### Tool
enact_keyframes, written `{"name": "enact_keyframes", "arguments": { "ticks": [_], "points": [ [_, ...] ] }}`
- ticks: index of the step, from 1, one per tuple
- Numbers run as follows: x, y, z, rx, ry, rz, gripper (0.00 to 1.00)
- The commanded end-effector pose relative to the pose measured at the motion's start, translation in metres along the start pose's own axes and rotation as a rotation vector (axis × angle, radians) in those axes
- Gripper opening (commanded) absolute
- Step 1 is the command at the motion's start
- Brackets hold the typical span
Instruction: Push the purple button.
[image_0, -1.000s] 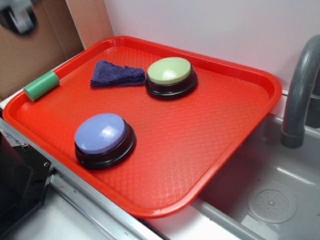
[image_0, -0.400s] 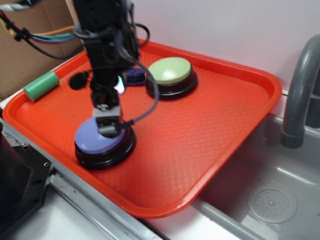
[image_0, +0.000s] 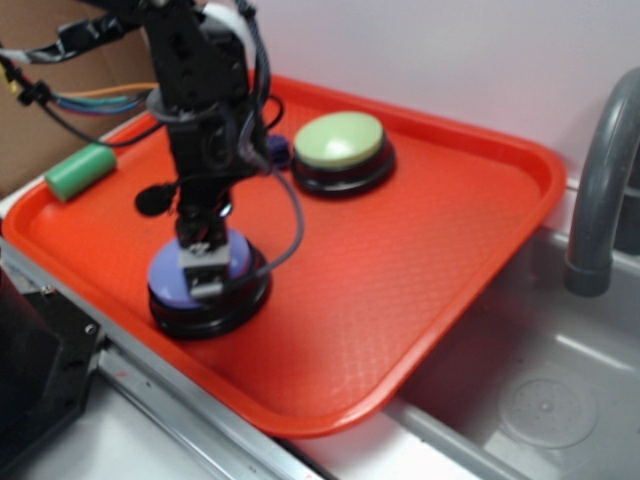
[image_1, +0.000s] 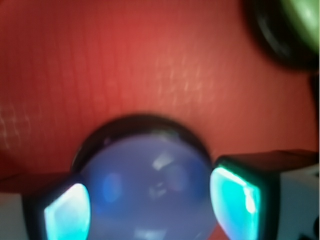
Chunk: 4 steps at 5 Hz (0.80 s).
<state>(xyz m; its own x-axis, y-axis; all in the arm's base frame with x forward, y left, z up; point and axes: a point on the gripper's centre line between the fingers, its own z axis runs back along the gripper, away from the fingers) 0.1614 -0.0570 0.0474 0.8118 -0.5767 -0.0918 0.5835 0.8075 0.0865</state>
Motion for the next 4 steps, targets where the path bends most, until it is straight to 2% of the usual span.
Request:
{"name": "enact_keyframes", "arguments": {
  "ticks": [1, 2, 4],
  "points": [
    [-0.007, -0.011, -0.012, -0.057, -0.003, 0.143, 1.00],
    [-0.007, -0.007, -0.006, -0.035, -0.037, 0.130, 1.00],
    [-0.005, 0.005, 0.045, -0.013, -0.108, 0.108, 1.00]
  ]
}}
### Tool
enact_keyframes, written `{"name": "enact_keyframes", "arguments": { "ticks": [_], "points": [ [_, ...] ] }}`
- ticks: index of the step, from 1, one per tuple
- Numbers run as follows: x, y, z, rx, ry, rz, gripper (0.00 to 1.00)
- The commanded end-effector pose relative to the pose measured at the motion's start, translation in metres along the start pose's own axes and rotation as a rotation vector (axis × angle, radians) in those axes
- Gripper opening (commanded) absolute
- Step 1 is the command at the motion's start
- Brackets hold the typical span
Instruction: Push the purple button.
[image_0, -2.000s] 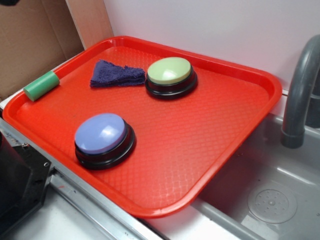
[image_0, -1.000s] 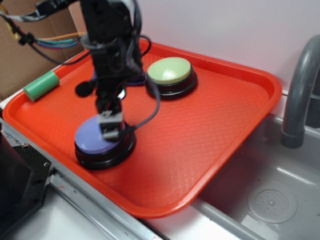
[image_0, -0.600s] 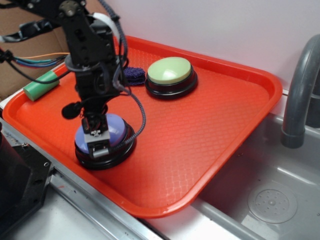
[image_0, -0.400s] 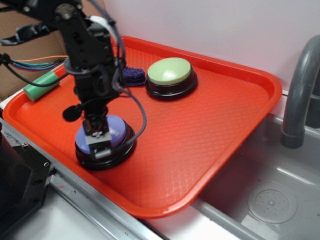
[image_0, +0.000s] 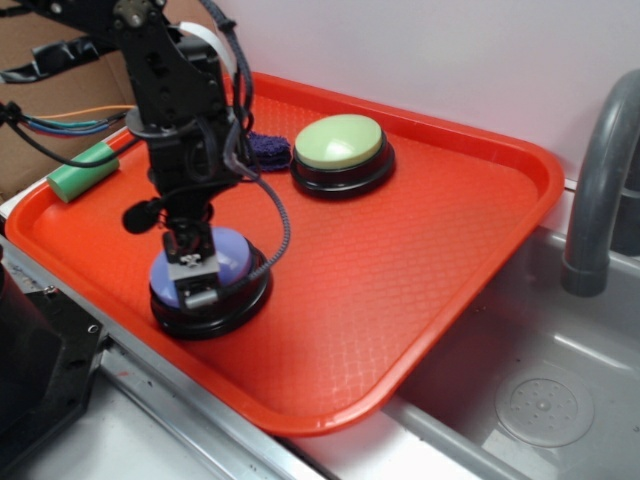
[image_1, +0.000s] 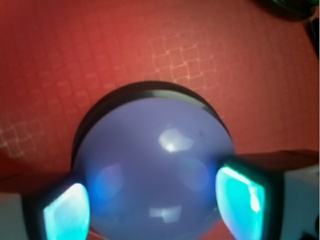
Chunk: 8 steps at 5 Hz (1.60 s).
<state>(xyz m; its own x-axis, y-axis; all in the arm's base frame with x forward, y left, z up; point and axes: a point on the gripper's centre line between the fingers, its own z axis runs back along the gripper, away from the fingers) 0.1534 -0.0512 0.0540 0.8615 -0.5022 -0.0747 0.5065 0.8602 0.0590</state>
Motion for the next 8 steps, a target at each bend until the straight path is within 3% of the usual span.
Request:
{"name": "enact_keyframes", "arguments": {
  "ticks": [1, 3, 8],
  "points": [
    [0.008, 0.007, 0.054, -0.009, -0.083, 0.007, 1.00],
    [0.011, 0.009, 0.065, -0.038, -0.054, 0.007, 1.00],
    [0.000, 0.011, 0.098, -0.002, -0.073, 0.087, 1.00]
  ]
}}
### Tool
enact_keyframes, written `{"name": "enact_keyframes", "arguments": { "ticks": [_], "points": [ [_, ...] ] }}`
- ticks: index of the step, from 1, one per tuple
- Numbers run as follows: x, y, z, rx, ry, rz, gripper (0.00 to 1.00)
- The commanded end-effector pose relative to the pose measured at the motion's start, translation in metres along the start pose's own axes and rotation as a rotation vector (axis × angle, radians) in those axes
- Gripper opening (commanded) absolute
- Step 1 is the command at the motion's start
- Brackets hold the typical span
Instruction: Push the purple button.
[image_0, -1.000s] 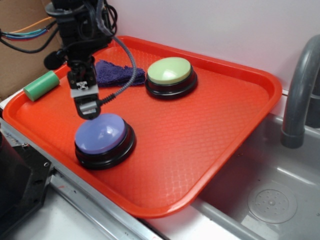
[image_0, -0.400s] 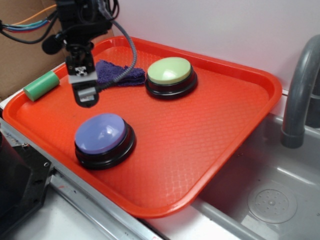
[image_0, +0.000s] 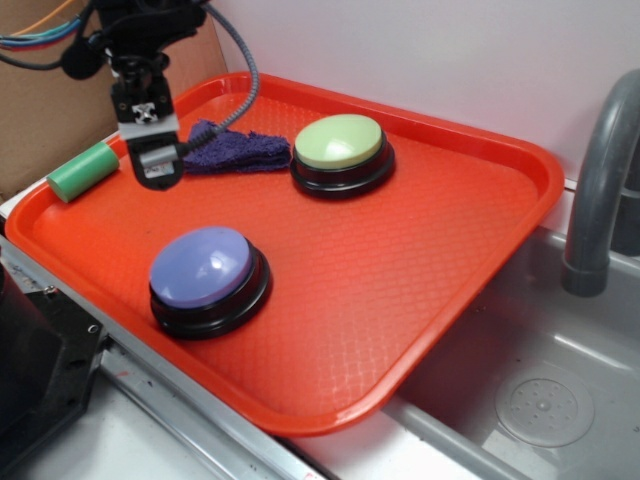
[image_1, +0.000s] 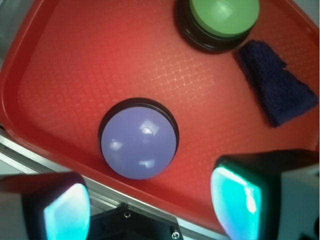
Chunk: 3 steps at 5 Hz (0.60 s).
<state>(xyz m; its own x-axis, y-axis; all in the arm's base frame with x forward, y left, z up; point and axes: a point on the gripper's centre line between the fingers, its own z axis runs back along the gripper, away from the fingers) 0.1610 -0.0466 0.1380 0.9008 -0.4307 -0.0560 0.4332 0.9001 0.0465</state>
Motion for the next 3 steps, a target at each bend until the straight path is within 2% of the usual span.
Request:
{"name": "enact_keyframes", "arguments": {
  "ticks": [1, 2, 3],
  "points": [
    [0.0016, 0.0000, 0.0185, 0.017, -0.063, 0.021, 1.00],
    [0.0012, 0.0030, 0.0213, 0.020, -0.066, 0.038, 1.00],
    [-0.0016, 0.0076, 0.0238, -0.014, -0.104, 0.054, 1.00]
  ]
}}
